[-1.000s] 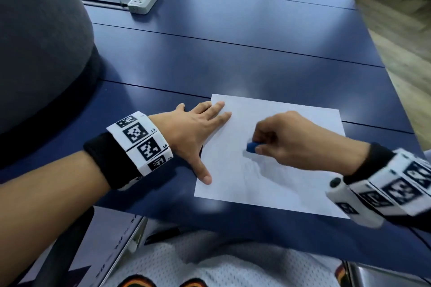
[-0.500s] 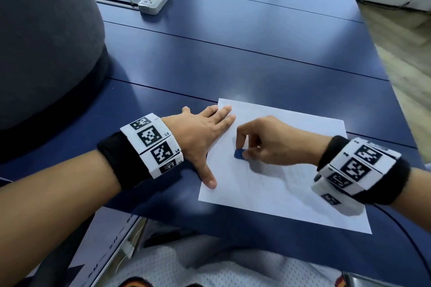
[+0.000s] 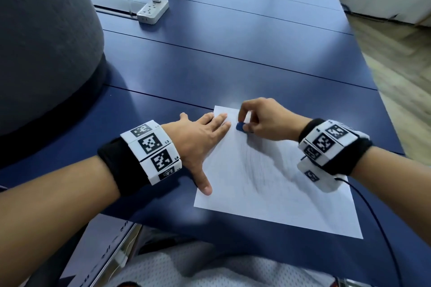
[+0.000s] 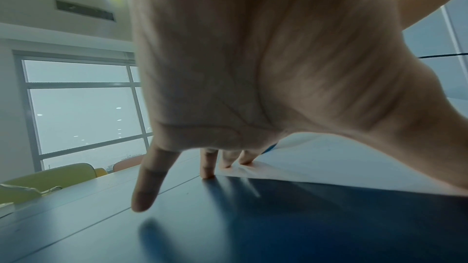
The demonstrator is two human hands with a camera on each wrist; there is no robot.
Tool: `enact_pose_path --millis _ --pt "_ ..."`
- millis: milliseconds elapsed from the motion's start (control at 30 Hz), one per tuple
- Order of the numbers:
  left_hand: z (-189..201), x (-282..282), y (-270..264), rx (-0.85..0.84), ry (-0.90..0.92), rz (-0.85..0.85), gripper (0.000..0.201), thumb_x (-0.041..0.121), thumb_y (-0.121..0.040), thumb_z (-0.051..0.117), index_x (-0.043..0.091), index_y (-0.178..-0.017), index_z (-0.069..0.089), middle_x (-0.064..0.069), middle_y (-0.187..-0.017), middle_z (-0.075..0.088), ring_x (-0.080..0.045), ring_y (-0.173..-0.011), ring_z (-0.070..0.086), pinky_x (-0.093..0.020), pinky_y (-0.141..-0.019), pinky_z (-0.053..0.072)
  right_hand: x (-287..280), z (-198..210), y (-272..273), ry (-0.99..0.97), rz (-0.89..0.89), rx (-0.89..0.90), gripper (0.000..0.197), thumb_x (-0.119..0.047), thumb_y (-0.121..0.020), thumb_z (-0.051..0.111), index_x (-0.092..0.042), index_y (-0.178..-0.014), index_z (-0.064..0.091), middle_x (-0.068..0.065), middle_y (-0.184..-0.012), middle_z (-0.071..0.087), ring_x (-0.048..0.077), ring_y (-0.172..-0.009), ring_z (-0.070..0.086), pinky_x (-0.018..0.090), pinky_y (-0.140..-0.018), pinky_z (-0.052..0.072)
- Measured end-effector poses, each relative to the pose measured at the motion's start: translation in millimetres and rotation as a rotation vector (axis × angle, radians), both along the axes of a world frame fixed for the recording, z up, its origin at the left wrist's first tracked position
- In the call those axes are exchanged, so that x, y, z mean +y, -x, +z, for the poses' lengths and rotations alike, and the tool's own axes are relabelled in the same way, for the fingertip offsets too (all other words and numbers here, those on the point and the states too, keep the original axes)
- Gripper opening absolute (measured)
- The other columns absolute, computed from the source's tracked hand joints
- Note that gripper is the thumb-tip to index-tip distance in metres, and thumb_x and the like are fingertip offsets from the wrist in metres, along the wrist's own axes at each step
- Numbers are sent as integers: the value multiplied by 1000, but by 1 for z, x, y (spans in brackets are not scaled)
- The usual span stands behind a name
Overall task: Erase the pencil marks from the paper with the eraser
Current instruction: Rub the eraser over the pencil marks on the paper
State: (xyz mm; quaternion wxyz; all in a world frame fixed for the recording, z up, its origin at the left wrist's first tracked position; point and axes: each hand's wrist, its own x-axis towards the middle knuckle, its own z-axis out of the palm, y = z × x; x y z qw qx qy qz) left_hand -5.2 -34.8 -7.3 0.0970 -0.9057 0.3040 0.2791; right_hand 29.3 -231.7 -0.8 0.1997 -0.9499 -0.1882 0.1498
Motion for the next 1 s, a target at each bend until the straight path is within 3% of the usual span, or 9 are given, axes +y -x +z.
enact_pose_path --millis 100,233,433,600,667,767,933,1000 --pt "-1 2 0 7 18 0 154 82 -47 73 18 -152 -20 4 -160 -24 -17 -148 -17 -71 -109 17 -4 -3 -1 -35 -23 33 4 -14 -84 69 -16 -87 65 -8 -63 57 2 -54 52 7 -49 36" --pt "0 1 1 8 13 1 154 82 -47 73 17 -152 -19 3 -160 -24 -18 -148 -17 -71 -110 15 -6 2 10 22 115 183 3 -17 -84 71 -18 -85 69 -9 -60 57 0 -48 49 9 -48 38" --pt "1 1 1 -8 9 -10 154 82 -47 73 16 -152 -19 1 -160 -23 -19 -148 -15 -71 -109 14 -1 0 -11 -43 -82 -7 4 -14 -84 68 -16 -86 66 -10 -68 56 1 -58 52 18 -54 38" --pt "1 1 1 1 23 4 154 80 -47 75 17 -153 -18 2 -160 -23 -19 -148 -15 -71 -109 13 -3 -2 11 -10 81 173 6 -13 -83 70 -18 -84 68 -10 -58 54 1 -47 48 10 -47 37" --pt "2 1 1 -5 20 -1 154 80 -47 75 17 -153 -18 1 -160 -22 -20 -148 -14 -71 -110 13 -4 -1 4 -12 43 113 5 -15 -84 69 -18 -85 66 -10 -62 57 1 -50 50 9 -49 37" --pt "1 0 1 -18 19 -2 155 80 -46 75 16 -153 -17 0 -161 -21 -21 -148 -14 -69 -111 13 -6 -4 -3 -66 -66 -15 6 -12 -85 66 -17 -84 63 -7 -64 59 3 -56 53 17 -56 38" --pt "-2 -2 2 -20 30 -12 154 79 -45 77 20 -153 -16 -2 -161 -18 -23 -148 -12 -69 -111 14 -6 -3 16 -41 78 112 5 -11 -84 67 -15 -84 65 -9 -57 53 2 -48 49 11 -49 38" --pt "-1 -2 2 -19 22 -15 153 78 -46 77 21 -153 -16 -3 -161 -19 -24 -148 -12 -68 -111 13 -9 -1 6 -34 32 64 6 -11 -85 66 -16 -84 63 -8 -60 56 -1 -47 52 13 -50 42"
